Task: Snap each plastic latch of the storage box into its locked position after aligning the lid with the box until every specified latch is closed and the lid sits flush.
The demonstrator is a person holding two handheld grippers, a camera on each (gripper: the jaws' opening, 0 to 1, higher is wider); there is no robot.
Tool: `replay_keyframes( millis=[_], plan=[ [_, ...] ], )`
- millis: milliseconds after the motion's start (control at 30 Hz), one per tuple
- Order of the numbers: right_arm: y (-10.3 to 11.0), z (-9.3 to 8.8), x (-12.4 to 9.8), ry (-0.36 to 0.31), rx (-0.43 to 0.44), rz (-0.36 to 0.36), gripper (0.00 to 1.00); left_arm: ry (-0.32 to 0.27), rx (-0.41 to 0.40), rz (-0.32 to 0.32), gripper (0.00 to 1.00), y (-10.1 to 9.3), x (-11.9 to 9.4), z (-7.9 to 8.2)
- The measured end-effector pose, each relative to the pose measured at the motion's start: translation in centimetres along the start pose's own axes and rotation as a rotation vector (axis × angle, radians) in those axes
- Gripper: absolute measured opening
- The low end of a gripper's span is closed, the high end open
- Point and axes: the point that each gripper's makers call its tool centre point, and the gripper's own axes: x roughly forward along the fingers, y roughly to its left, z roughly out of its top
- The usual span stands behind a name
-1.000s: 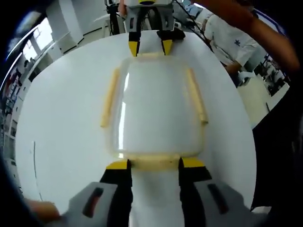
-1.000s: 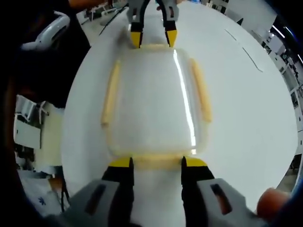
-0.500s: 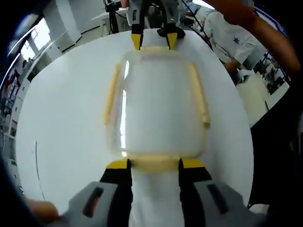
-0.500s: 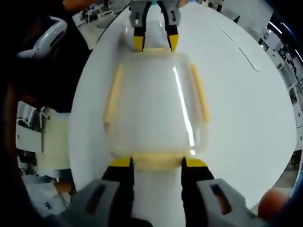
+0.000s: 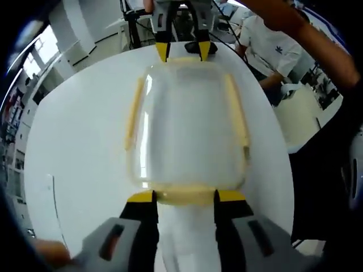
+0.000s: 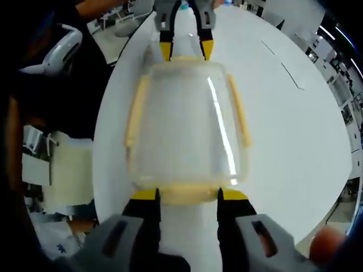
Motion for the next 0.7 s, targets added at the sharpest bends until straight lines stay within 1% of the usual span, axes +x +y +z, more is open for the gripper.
replay_keyframes(
  millis=[67, 100, 233, 333, 500, 600, 700],
  plan=[
    [0.3, 0.3, -0.4, -0.005, 0.012, 0.000, 0.34, 0.007, 0.007, -0.003, 0.34, -0.1, -0.4, 0.1],
    [0.3, 0.4, -0.6, -0.009, 0.014, -0.005, 0.34, 0.012, 0.020, 0.008, 0.34, 0.0, -0.6, 0.1],
    [0.7, 0.4, -1.2, -0.008, 0.028, -0.005, 0.34, -0.010, 0.034, 0.003, 0.34, -0.2, -1.9, 0.8],
    [0.8, 0.6, -1.6, -0.018, 0.026, -0.009, 0.34, -0.011, 0.045, -0.013, 0.34, -0.4, -2.6, 1.1],
    [0.8, 1.1, -2.4, -0.045, 0.028, -0.016, 0.34, 0.006, 0.053, -0.008, 0.34, -0.5, -3.1, 1.1],
    [1.0, 1.4, -2.8, -0.057, 0.028, -0.019, 0.35, -0.004, 0.043, -0.015, 0.34, -0.5, -3.8, 1.3],
    [0.7, 1.5, -3.1, -0.055, 0.026, -0.026, 0.35, -0.006, 0.046, -0.012, 0.34, -0.3, -4.2, 1.5]
  ],
)
